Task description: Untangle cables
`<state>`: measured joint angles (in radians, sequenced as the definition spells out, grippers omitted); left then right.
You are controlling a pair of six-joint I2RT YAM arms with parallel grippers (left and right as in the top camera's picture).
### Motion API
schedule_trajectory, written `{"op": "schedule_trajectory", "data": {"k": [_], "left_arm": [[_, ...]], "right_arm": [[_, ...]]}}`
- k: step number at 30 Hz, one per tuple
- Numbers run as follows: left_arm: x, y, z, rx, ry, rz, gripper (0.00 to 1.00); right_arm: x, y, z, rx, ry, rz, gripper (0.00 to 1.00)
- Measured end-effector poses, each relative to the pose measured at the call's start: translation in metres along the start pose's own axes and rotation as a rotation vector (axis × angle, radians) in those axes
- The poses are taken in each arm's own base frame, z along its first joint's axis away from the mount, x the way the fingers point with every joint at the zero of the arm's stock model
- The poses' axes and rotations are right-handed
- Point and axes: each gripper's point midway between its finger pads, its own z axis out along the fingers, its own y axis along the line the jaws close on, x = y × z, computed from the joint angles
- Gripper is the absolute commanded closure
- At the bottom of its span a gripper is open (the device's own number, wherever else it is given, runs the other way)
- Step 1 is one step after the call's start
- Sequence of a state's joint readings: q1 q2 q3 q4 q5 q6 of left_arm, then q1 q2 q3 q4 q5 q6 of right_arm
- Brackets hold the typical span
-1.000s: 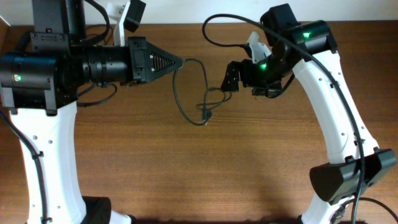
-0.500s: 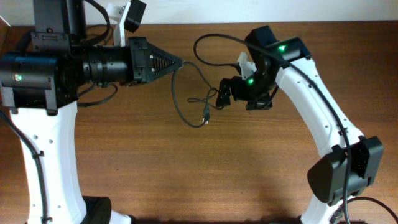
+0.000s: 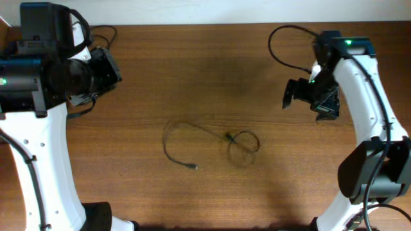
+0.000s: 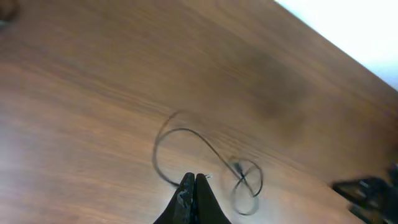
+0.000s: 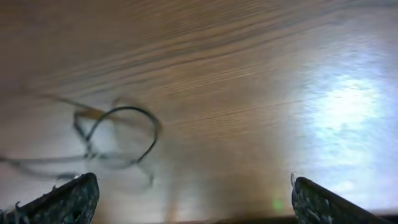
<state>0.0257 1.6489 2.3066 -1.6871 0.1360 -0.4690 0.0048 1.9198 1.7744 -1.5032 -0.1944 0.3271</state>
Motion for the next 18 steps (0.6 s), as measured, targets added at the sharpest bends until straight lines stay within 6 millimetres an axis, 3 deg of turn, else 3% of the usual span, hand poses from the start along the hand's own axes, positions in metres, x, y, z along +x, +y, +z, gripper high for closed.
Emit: {"op": "schedule_trajectory", "data": {"k": [3, 6, 9, 11, 13, 14, 16, 18], "left_arm": [[-0.001, 0.009, 0.005, -0.052, -0.002, -0.002, 0.93], [0.006, 0.006, 0.011, -0.030, 0.039, 0.037, 0.86], [0.027, -0.009, 0.024, 0.016, 0.128, 0.113, 0.73], [0.043, -0.016, 0.035, 0.023, 0.192, 0.150, 0.71], [0.072, -0.028, 0.061, 0.027, 0.291, 0.202, 0.51], [0.080, -0.032, 0.071, 0.027, 0.316, 0.217, 0.36], [0.096, -0.045, 0.100, 0.043, 0.343, 0.225, 0.20], [0.113, -0.054, 0.127, 0.046, 0.369, 0.211, 0.20]], "right_arm": [[0.004, 0.015, -0.002, -0.115, 0.030, -0.038, 0.02], [0.007, 0.024, -0.003, -0.163, 0.040, -0.084, 0.02], [0.011, 0.032, -0.003, -0.182, 0.052, -0.120, 0.02], [0.015, 0.039, -0.001, -0.184, 0.059, -0.146, 0.02], [0.023, 0.053, 0.002, -0.185, 0.067, -0.193, 0.02], [0.024, 0.059, 0.003, -0.185, 0.064, -0.213, 0.02], [0.025, 0.074, 0.006, -0.198, 0.041, -0.260, 0.01], [0.023, 0.080, 0.006, -0.204, 0.027, -0.273, 0.02]]}}
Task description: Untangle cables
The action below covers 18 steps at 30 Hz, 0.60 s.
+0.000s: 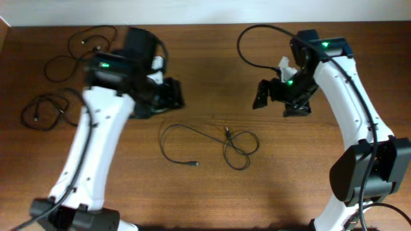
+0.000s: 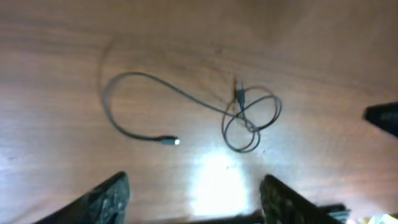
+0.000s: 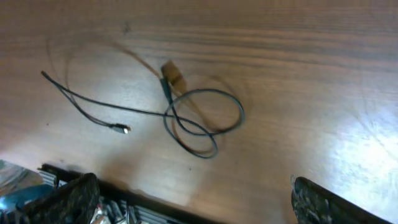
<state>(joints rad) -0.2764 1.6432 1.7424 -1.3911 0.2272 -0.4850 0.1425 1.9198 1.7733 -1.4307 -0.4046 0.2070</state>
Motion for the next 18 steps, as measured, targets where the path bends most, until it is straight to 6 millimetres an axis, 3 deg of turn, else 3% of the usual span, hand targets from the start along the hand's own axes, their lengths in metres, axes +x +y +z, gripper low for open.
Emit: {"op": "schedule_trajectory", "data": {"k": [4, 7, 12, 15, 18], "left_arm": [[0.010, -0.024, 0.058, 0.046, 0.007, -0.092, 0.18], [0.023, -0.042, 0.098, 0.096, 0.004, -0.189, 0.23], [0.047, -0.051, 0.151, 0.115, 0.026, -0.351, 0.28], [0.066, -0.045, 0.185, 0.056, 0.072, -0.417, 0.34], [0.071, -0.040, 0.211, 0.005, 0.078, -0.446, 0.35]], "right_arm": [[-0.013, -0.004, -0.003, -0.012, -0.049, 0.008, 0.01], [-0.016, -0.010, -0.006, -0.014, -0.060, 0.024, 0.02], [-0.018, -0.017, -0.006, 0.014, -0.066, 0.030, 0.02], [-0.019, -0.025, -0.007, 0.062, -0.076, 0.032, 0.02], [-0.020, -0.029, -0.007, 0.087, -0.081, 0.033, 0.02]]}}
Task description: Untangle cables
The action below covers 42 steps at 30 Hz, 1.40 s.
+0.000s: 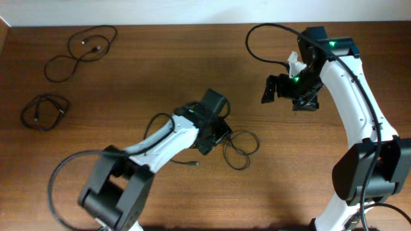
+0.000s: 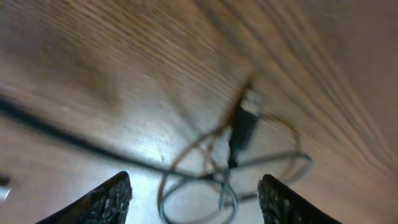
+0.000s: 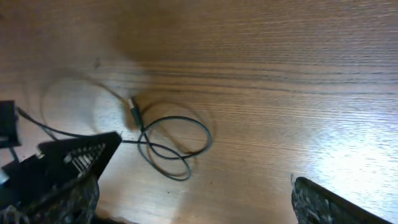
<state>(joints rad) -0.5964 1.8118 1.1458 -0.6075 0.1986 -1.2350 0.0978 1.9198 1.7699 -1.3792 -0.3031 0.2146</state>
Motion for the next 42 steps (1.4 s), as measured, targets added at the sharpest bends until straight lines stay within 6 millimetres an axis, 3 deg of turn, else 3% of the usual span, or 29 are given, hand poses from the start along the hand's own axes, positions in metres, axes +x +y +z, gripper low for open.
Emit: {"op": "schedule_trajectory", "data": {"k": [3, 5, 9, 16, 19, 20, 21, 22, 25, 27, 30, 33, 37, 42], "left_arm": [[-0.007, 0.008, 0.021, -0.044, -0.021, -0.024, 0.48], [-0.012, 0.011, 0.024, -0.061, -0.045, -0.029, 0.55], [-0.024, 0.014, 0.024, -0.079, -0.112, -0.035, 0.97], [-0.023, 0.007, 0.020, -0.042, -0.065, 0.000, 1.00], [-0.029, -0.020, -0.010, 0.086, -0.015, 0.029, 1.00], [-0.033, -0.033, -0.030, 0.150, -0.016, 0.038, 1.00], [-0.037, -0.048, -0.054, 0.226, -0.025, 0.055, 1.00], [-0.043, -0.069, -0.094, 0.336, -0.054, 0.081, 1.00], [-0.042, -0.097, -0.196, 0.568, -0.162, 0.167, 1.00], [-0.036, -0.099, -0.233, 0.639, -0.214, 0.206, 1.00], [-0.032, -0.097, -0.255, 0.673, -0.261, 0.243, 1.00], [-0.039, -0.091, -0.252, 0.643, -0.280, 0.231, 1.00], [-0.069, -0.068, -0.252, 0.582, -0.332, 0.150, 1.00], [-0.098, -0.048, -0.257, 0.561, -0.373, 0.021, 1.00]], "right_arm": [[0.000, -0.002, 0.000, 0.010, -0.002, 0.003, 0.01], [0.000, -0.002, 0.000, 0.011, -0.002, 0.003, 0.01], [0.000, -0.003, 0.000, 0.015, -0.003, 0.004, 0.02], [0.002, -0.003, 0.000, 0.018, 0.009, 0.008, 0.02], [0.006, -0.002, 0.000, 0.020, 0.020, 0.009, 0.02], [0.007, -0.001, 0.001, 0.020, 0.024, 0.008, 0.02], [0.008, 0.001, 0.001, 0.018, 0.027, 0.004, 0.02], [0.010, 0.007, 0.003, 0.006, 0.033, -0.004, 0.01], [0.015, 0.033, 0.007, -0.061, 0.049, -0.047, 0.01], [0.018, 0.051, 0.008, -0.122, 0.057, -0.071, 0.02], [0.027, 0.079, 0.005, -0.265, 0.095, -0.086, 0.02], [0.039, 0.102, -0.011, -0.465, 0.156, -0.104, 0.02], [0.052, 0.103, -0.032, -0.613, 0.209, -0.122, 0.01], [0.056, 0.110, -0.038, -0.671, 0.208, -0.170, 0.02]]}}
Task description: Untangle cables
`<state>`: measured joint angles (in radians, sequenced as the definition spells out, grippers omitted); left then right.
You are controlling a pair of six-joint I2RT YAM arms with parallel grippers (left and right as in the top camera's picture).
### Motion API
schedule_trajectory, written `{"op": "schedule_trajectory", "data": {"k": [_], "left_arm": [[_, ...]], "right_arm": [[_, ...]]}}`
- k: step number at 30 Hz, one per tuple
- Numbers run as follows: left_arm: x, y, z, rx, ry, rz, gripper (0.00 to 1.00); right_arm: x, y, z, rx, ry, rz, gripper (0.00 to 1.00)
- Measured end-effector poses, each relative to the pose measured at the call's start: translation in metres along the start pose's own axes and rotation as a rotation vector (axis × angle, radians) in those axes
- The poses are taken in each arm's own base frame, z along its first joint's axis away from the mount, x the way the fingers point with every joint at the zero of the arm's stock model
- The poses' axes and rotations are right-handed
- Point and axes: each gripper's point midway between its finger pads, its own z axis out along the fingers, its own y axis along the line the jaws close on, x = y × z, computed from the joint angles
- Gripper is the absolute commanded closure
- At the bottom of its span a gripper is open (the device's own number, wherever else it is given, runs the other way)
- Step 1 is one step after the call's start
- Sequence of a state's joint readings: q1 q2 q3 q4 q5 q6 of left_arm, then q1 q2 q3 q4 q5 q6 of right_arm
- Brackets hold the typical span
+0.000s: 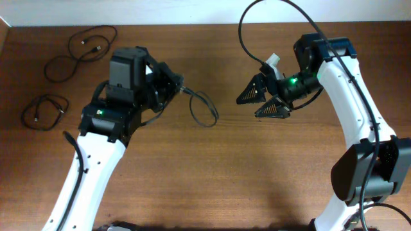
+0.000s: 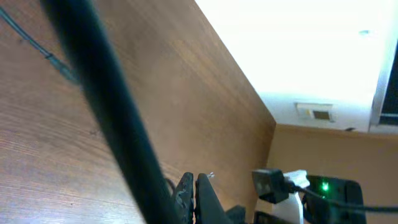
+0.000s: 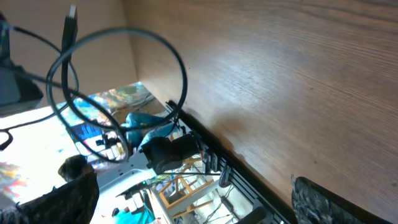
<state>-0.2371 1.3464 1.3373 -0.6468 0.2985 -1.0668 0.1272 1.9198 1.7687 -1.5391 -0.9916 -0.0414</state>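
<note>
A thin black cable (image 1: 204, 106) hangs in the air as a tangled loop, held up by my left gripper (image 1: 178, 84), which is shut on it near one end. In the left wrist view the jaws (image 2: 194, 184) are pressed together, with a small plug tip (image 2: 211, 176) showing just beyond them. My right gripper (image 1: 248, 108) stands open just right of the loop and faces it. The right wrist view shows the loop (image 3: 121, 93) and a plug (image 3: 70, 22) in mid-air, ahead of its spread fingers (image 3: 336, 202).
Two other cables lie at the table's far left: a loose one (image 1: 80, 50) at the back and a coiled one (image 1: 43, 110) nearer. A thick black cable (image 2: 106, 106) crosses the left wrist view. The brown table (image 1: 212, 173) spreads below.
My left gripper was open, low over the knot on the table. Now it is shut on the cable and raised to the left, with the cable off the table. The right gripper has turned toward the loop.
At first the cable lay tangled mid-table, with both arms drawn back, left gripper shut and right open. Then my left gripper was open above the cable, then low over its knot. Now it holds the cable up, with the open right gripper beside the loop.
</note>
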Motion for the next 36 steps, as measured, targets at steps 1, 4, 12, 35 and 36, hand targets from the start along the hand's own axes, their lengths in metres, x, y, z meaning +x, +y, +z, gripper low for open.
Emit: {"op": "schedule_trajectory", "data": {"k": [1, 4, 12, 35, 36], "left_arm": [[-0.002, 0.000, 0.000, 0.000, -0.003, -0.010, 1.00], [-0.009, -0.010, -0.001, 0.043, -0.030, -0.041, 1.00], [-0.012, -0.014, -0.001, 0.060, -0.039, -0.069, 1.00], [-0.074, 0.051, -0.063, 0.172, 0.117, -0.301, 1.00], [-0.071, 0.064, -0.063, 0.119, 0.114, -0.328, 1.00]], "right_arm": [[0.001, 0.003, 0.003, -0.004, 0.007, -0.012, 0.02], [0.009, 0.019, 0.024, -0.024, 0.056, -0.074, 0.02], [-0.005, 0.030, 0.047, 0.003, 0.031, -0.096, 0.02], [-0.030, -0.089, -0.019, 0.860, -0.299, 0.252, 0.02], [-0.031, -0.093, -0.025, 0.857, -0.312, 0.281, 0.01]]}}
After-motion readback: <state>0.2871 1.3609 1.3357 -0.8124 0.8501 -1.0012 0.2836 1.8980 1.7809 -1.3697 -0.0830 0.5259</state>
